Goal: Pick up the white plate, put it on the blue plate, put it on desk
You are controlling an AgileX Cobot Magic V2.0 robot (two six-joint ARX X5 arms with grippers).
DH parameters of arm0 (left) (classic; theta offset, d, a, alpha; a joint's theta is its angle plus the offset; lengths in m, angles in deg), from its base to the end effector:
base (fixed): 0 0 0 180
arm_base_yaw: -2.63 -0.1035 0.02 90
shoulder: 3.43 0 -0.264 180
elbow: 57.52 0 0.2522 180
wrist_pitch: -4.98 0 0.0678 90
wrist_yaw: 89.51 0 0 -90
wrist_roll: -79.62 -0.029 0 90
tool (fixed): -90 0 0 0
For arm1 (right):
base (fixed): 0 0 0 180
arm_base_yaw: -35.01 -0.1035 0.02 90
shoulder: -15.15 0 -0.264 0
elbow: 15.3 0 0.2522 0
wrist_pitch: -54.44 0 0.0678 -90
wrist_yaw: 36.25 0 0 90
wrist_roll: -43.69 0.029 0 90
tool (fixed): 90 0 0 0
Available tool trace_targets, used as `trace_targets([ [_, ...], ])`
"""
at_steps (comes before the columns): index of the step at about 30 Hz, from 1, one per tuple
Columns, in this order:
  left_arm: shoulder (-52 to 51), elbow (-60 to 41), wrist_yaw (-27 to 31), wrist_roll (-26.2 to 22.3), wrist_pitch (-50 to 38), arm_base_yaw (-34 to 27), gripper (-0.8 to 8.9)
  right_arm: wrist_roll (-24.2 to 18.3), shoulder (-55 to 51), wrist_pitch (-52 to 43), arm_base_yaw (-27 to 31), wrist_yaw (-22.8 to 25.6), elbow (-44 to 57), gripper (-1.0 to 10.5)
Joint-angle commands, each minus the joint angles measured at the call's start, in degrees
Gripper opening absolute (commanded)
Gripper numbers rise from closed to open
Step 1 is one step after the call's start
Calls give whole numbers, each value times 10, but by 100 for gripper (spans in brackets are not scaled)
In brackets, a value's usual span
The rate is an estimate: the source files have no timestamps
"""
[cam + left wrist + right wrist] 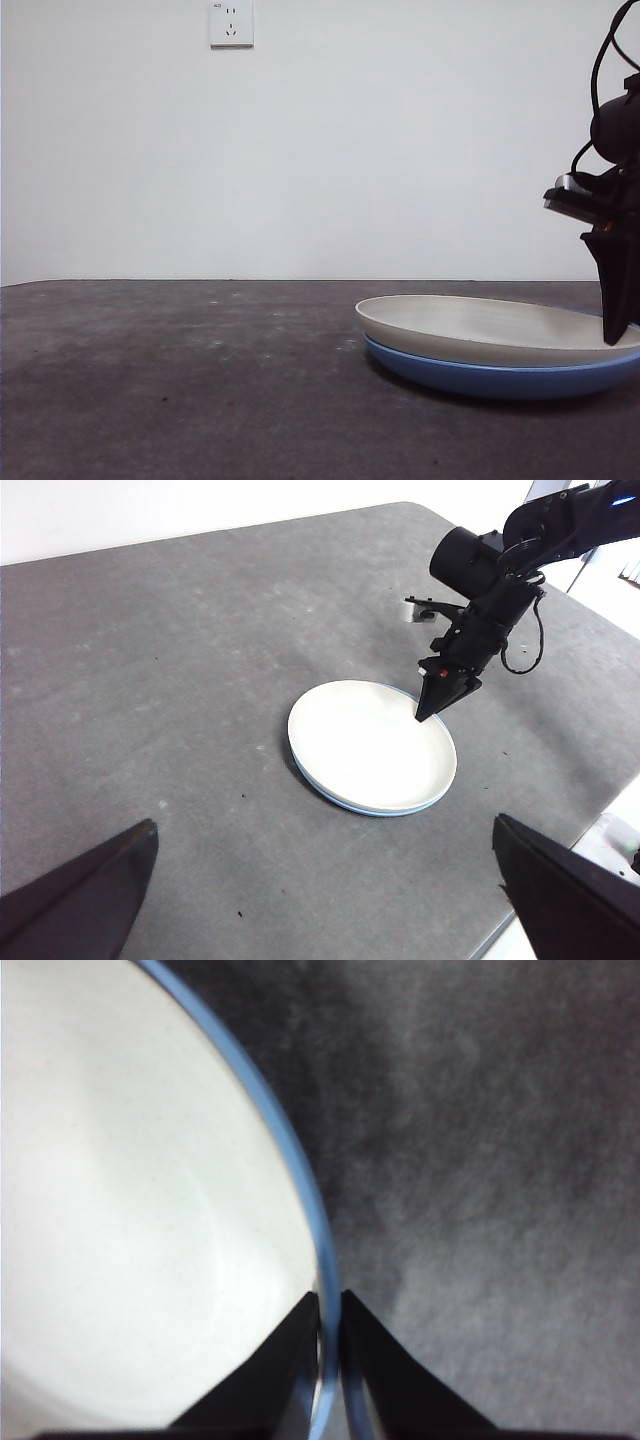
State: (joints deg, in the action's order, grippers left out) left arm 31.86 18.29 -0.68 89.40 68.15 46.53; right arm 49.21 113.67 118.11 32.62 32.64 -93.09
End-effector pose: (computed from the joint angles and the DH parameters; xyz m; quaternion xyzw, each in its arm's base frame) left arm 0.0612 -0.0598 0.3826 -0.0059 0.2142 -0.3588 0.9085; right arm 0.3035 0.0231 0.1809 0.1440 0.6693 0.1188 0.7192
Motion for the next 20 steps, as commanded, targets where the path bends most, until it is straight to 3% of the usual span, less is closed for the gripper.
trace_targets([
  [1,2,6,3,1,-9,5,626,-17,-4,12,0,-7,-16,8],
  [15,2,6,3,2,-13,5,626,-9,-9,28,-64,-77,-35,7],
  [20,2,6,3,2,-13,5,626,14,-9,14,-103,-78,-38,8],
])
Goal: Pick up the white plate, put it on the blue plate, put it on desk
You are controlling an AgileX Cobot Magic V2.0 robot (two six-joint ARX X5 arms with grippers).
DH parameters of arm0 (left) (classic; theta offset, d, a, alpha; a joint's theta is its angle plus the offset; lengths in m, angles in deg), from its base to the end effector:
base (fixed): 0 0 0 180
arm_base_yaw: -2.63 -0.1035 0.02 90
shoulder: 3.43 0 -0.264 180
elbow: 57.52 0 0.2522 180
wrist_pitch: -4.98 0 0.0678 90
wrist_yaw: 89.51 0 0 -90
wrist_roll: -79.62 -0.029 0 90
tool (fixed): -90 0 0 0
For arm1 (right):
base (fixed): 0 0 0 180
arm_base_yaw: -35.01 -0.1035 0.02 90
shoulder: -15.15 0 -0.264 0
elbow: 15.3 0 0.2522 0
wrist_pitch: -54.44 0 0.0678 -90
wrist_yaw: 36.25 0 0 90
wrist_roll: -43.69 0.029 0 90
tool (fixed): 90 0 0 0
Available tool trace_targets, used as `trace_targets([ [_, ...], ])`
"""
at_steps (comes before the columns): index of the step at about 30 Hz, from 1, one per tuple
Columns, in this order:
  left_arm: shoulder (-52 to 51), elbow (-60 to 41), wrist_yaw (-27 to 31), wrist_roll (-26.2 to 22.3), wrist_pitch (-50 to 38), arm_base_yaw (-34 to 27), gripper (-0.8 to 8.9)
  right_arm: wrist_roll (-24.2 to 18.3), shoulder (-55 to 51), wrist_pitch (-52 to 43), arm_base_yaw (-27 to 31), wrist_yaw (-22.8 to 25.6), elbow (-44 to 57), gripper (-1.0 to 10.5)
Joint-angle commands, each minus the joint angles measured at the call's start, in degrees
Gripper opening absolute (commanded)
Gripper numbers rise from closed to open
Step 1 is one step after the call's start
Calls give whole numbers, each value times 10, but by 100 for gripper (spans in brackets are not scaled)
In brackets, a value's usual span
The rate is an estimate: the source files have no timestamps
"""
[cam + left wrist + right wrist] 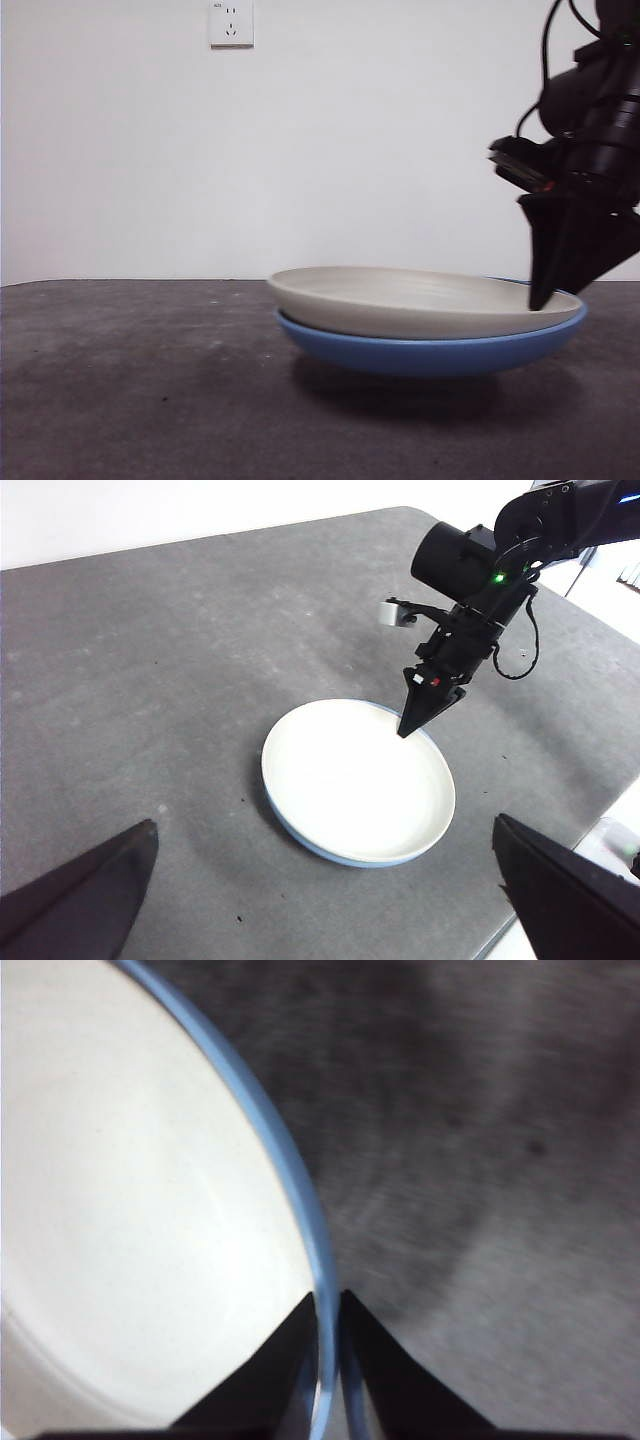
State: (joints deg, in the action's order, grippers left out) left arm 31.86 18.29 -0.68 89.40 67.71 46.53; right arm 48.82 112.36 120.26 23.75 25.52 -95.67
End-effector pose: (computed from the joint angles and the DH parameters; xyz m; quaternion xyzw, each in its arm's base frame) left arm 0.0614 -0.0600 0.3833 -0.0073 0.2108 -0.3594 0.9090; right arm 0.2979 0.0733 0.1998 0.1290 0.6639 0.2242 0.7017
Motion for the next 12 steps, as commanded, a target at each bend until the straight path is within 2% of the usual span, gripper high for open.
trace_targets([
  [1,2,6,3,2,-9,5,626,26,5,-16,-23,-7,-12,7],
  [12,2,6,3,2,-8,5,626,107,23,-91,-89,-13,-13,7],
])
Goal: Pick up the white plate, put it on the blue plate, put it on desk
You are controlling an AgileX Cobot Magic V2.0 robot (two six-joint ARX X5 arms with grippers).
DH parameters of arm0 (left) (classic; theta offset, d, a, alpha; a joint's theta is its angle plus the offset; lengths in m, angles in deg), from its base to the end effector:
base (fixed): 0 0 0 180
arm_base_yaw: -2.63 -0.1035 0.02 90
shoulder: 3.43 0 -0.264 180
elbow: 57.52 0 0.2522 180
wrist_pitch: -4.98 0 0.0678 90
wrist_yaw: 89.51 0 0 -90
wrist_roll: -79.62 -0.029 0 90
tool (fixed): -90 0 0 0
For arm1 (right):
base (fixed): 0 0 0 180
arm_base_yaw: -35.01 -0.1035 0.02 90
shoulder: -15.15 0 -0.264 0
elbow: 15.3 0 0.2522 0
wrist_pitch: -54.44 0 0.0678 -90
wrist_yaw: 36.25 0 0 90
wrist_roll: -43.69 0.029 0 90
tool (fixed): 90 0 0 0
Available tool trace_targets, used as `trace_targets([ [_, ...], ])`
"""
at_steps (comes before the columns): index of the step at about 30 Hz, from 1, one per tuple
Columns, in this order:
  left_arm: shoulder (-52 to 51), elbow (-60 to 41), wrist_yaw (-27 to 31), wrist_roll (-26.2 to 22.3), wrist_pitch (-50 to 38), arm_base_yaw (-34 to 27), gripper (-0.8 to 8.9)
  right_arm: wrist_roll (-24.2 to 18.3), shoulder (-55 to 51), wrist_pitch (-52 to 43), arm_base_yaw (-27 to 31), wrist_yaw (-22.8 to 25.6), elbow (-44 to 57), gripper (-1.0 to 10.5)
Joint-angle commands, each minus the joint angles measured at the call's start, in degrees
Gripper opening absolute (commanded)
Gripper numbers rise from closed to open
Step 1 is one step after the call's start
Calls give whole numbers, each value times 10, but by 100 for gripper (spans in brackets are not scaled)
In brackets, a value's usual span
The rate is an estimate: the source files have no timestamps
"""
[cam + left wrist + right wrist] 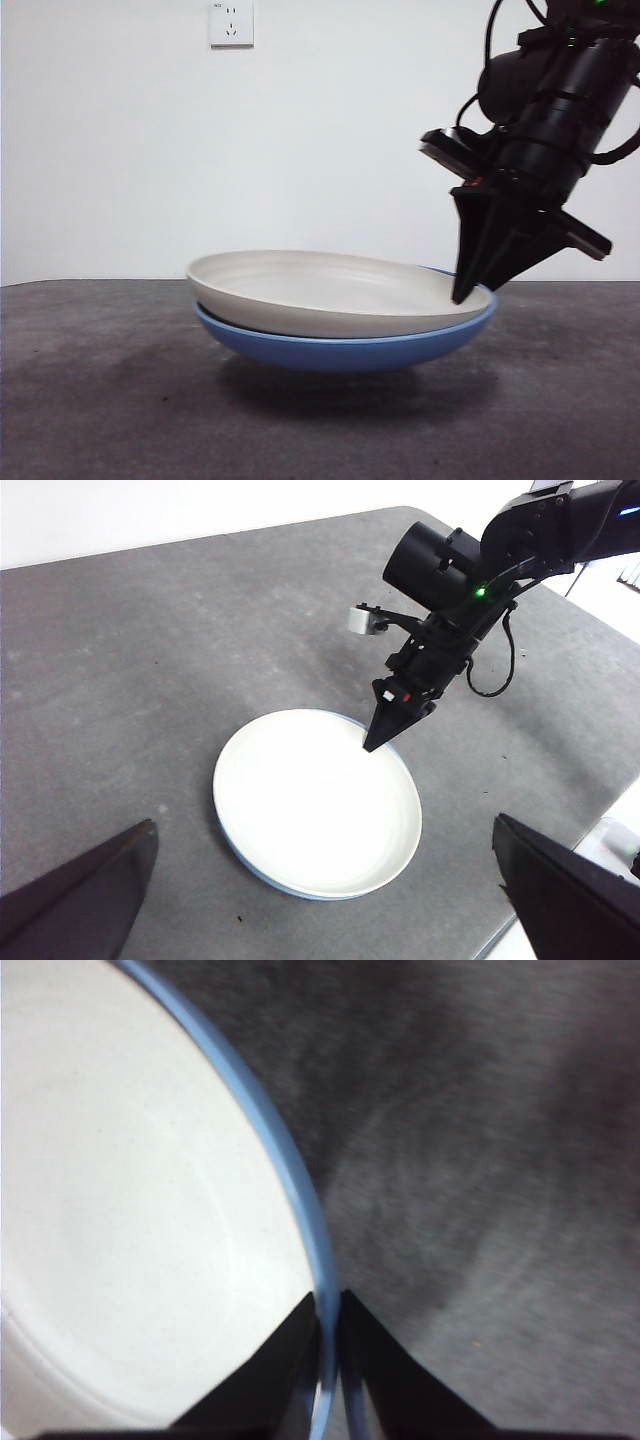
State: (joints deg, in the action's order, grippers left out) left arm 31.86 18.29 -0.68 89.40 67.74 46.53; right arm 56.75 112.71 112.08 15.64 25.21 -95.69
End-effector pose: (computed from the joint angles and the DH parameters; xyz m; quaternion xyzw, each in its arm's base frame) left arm 0.0614 -0.0599 0.3832 -0.0072 0.2110 -0.3594 0.9090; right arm 0.2974 0.1192 0.2007 0.1308 0.6383 0.2516 0.7157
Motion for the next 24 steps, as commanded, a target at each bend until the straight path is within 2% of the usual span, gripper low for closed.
trace_targets([
  [1,2,6,3,2,-8,5,626,31,23,-13,-11,-13,-12,7],
  [10,2,6,2,2,-7,5,626,60,59,-48,-35,-15,-13,7],
  [24,2,6,2,2,-6,5,626,60,89,-63,-41,-15,-13,10],
])
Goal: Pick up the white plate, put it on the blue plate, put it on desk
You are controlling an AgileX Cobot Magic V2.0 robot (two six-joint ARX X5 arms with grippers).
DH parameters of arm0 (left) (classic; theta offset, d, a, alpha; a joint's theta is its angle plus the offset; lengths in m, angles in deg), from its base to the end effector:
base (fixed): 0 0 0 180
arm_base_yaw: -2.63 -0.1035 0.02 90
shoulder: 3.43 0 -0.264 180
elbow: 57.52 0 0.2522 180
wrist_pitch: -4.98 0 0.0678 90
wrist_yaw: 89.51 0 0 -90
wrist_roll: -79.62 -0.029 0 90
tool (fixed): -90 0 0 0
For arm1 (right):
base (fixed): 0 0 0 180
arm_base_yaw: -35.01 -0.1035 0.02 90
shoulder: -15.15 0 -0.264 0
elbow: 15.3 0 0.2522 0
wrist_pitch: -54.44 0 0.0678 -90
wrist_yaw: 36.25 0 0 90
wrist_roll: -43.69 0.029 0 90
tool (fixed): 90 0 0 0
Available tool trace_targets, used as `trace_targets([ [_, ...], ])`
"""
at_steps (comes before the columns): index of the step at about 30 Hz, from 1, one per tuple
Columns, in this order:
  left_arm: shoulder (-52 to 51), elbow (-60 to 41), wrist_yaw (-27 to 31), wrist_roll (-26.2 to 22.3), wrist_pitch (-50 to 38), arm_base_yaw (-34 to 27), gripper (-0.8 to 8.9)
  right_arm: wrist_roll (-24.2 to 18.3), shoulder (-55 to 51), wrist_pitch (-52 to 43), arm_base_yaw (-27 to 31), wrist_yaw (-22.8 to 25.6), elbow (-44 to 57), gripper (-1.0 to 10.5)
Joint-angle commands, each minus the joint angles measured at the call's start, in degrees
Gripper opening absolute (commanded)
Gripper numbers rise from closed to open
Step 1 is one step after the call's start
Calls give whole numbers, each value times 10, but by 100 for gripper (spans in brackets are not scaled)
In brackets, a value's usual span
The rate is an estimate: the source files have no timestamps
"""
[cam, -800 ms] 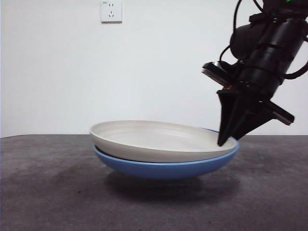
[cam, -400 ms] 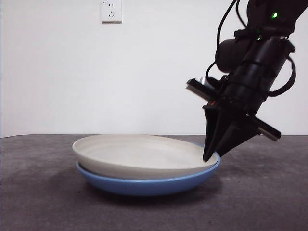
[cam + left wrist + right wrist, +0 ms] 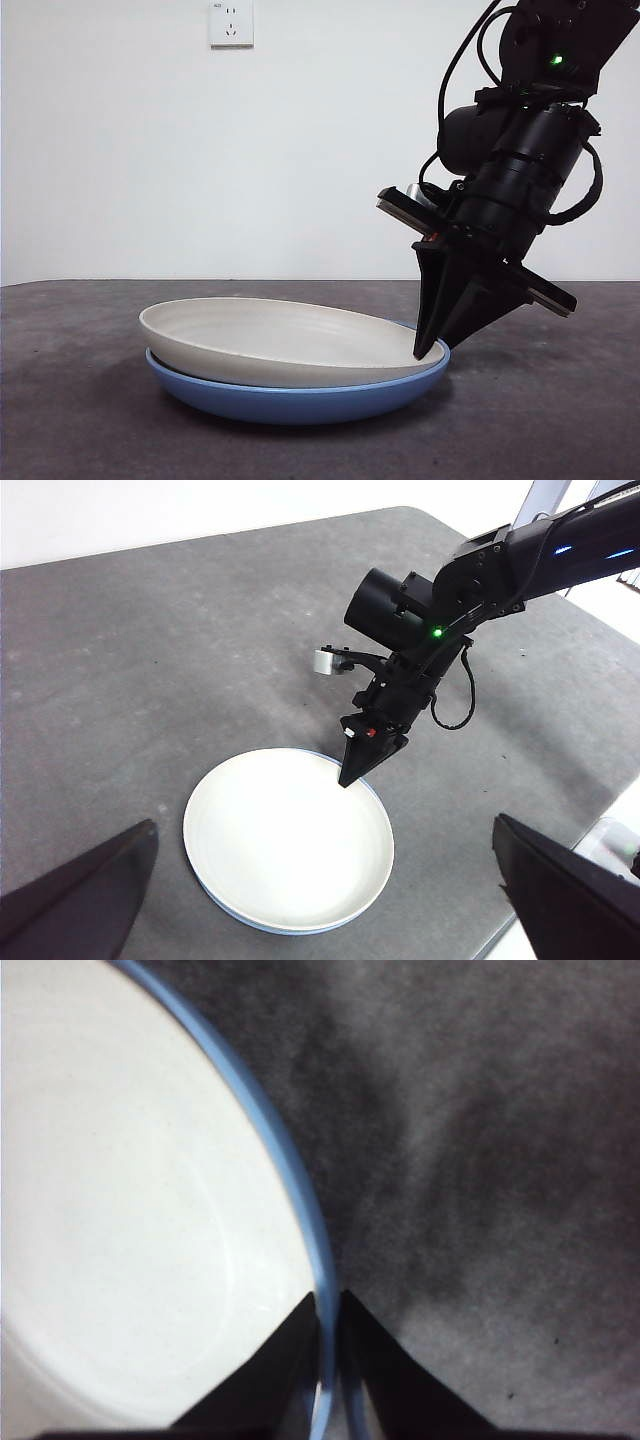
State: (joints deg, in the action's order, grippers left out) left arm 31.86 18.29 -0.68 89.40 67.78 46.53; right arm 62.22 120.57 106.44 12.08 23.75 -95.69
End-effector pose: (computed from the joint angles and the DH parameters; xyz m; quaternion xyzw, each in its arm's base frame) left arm 0.0614 -0.0599 0.3832 -0.0071 0.2113 -0.3593 0.9089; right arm 0.3071 0.1457 0.1607 0.1507 0.6696 0.2441 0.6851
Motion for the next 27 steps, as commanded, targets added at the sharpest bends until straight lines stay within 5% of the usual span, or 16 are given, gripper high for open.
trace_targets([
  [1,2,6,2,2,-7,5,626,5,11,-6,-5,0,-13,12],
  [14,2,6,-1,2,-7,5,626,-1,-46,8,27,21,-14,339],
  [27,2,6,-1,3,-9,5,626,-70,-292,137,63,114,-14,531],
])
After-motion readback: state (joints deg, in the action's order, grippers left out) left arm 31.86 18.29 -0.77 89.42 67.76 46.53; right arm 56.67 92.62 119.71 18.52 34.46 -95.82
